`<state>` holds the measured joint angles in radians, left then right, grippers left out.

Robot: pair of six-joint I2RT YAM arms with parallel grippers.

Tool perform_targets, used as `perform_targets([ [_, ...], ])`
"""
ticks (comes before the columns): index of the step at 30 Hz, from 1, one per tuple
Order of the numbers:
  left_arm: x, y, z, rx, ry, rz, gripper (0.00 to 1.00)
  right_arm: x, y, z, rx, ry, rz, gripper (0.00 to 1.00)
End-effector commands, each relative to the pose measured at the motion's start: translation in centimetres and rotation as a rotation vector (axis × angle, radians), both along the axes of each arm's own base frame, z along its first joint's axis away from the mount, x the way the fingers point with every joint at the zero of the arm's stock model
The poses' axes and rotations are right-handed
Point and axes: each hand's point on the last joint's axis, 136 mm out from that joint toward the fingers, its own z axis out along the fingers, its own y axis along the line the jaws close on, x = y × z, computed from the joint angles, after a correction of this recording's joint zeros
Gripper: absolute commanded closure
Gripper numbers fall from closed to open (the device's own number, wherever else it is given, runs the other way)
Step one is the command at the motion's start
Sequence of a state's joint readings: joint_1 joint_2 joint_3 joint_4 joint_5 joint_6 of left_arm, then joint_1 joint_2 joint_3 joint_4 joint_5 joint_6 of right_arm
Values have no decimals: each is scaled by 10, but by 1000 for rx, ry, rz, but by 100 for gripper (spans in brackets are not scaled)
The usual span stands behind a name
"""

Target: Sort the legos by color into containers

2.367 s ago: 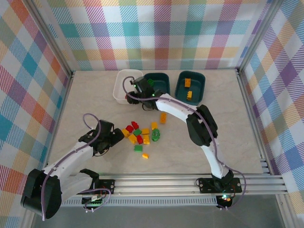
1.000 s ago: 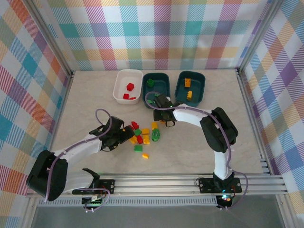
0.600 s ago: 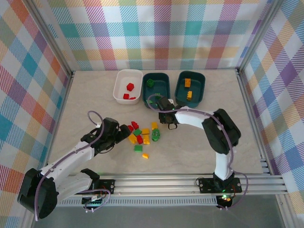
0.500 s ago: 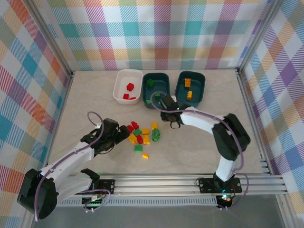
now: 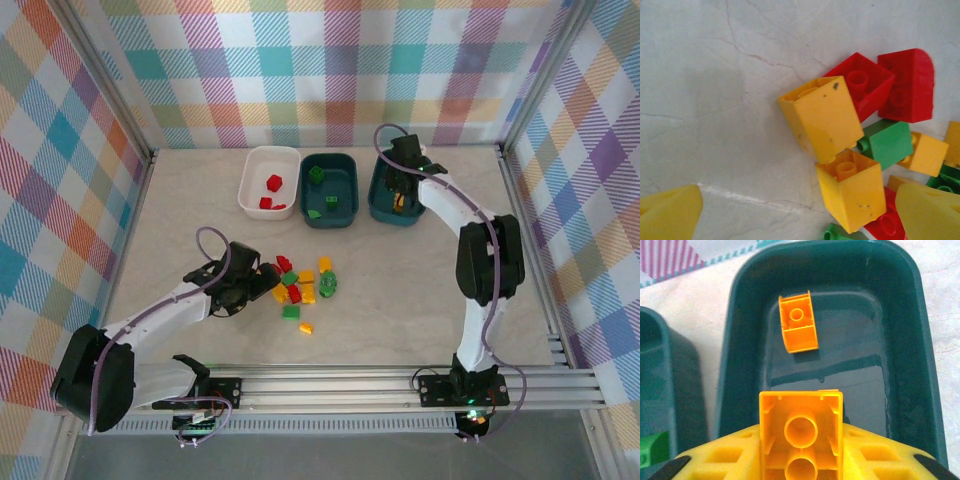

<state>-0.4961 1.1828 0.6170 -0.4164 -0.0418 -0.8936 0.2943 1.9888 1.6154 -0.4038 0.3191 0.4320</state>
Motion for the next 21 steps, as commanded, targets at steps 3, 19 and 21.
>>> perform_targets([
  [3,5,-6,9,11,-10,-31,2,8,16,24,19,-4,89,46],
  [19,23,-13,-10,-5,2,43,22,-147,28,23,131,-56,171,27],
  [21,25,-9,-12,15,0,59,23,-160,22,8,127,-36,165,27],
])
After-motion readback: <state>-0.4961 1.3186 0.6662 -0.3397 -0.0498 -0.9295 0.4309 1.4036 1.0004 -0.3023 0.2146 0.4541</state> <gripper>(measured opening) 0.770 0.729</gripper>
